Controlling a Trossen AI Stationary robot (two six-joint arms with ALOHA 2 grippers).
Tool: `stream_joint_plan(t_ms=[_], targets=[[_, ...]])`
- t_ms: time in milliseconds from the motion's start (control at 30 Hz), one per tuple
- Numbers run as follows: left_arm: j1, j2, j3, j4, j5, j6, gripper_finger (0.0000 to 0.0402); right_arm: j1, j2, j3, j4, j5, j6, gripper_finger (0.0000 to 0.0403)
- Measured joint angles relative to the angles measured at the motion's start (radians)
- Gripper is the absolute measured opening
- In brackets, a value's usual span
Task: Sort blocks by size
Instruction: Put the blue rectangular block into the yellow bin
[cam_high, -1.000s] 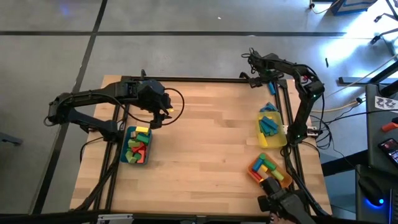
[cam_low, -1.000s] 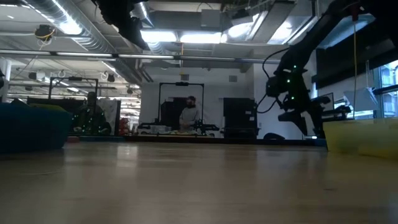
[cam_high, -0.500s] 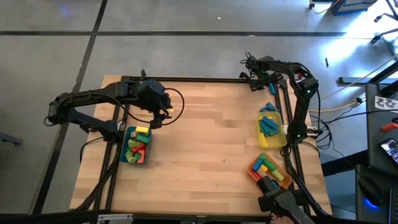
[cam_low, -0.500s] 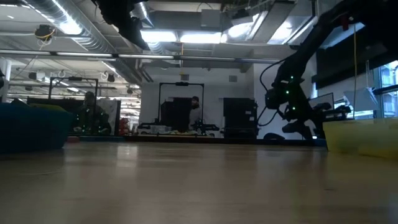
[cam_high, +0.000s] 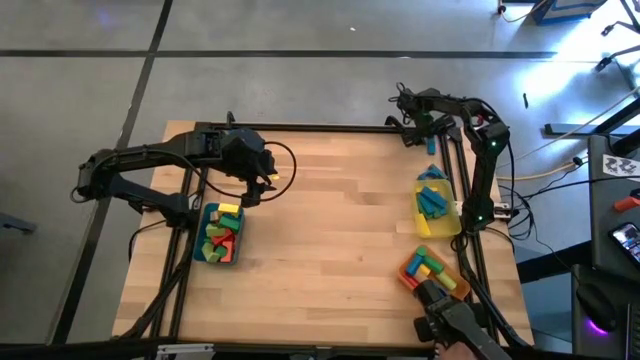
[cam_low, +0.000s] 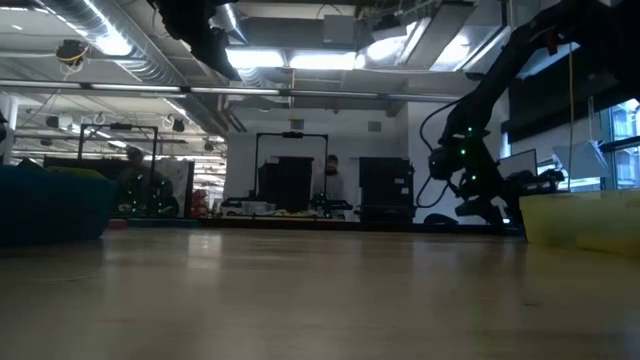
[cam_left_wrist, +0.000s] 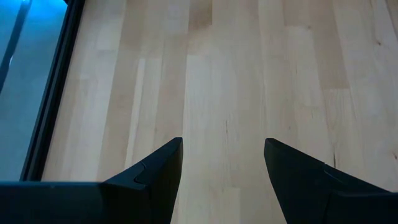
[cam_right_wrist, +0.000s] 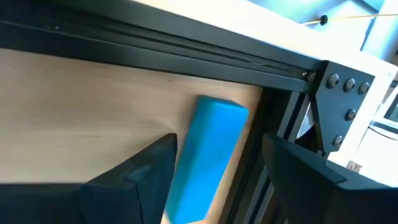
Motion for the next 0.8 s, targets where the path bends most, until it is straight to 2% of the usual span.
stream_joint_plan(t_ms=[467, 733, 800], targets=[[0.000, 0.000, 0.000, -0.003, 0.000, 0.000, 0.0211, -0.002, 0.000, 0.009, -0.039, -0.107, -0.012, 0.0243], [0.000, 0.000, 0.000, -0.003, 0.000, 0.000, 0.0211, 0.000, -0.002, 0.032, -0.076, -0.259, -0.012, 0.0243], [0.000, 0.000, 0.000, -0.004, 0.000, 0.000, 0.0211, 0.001, -0.003, 0.032, -0.075, -0.267, -0.011, 0.0243]])
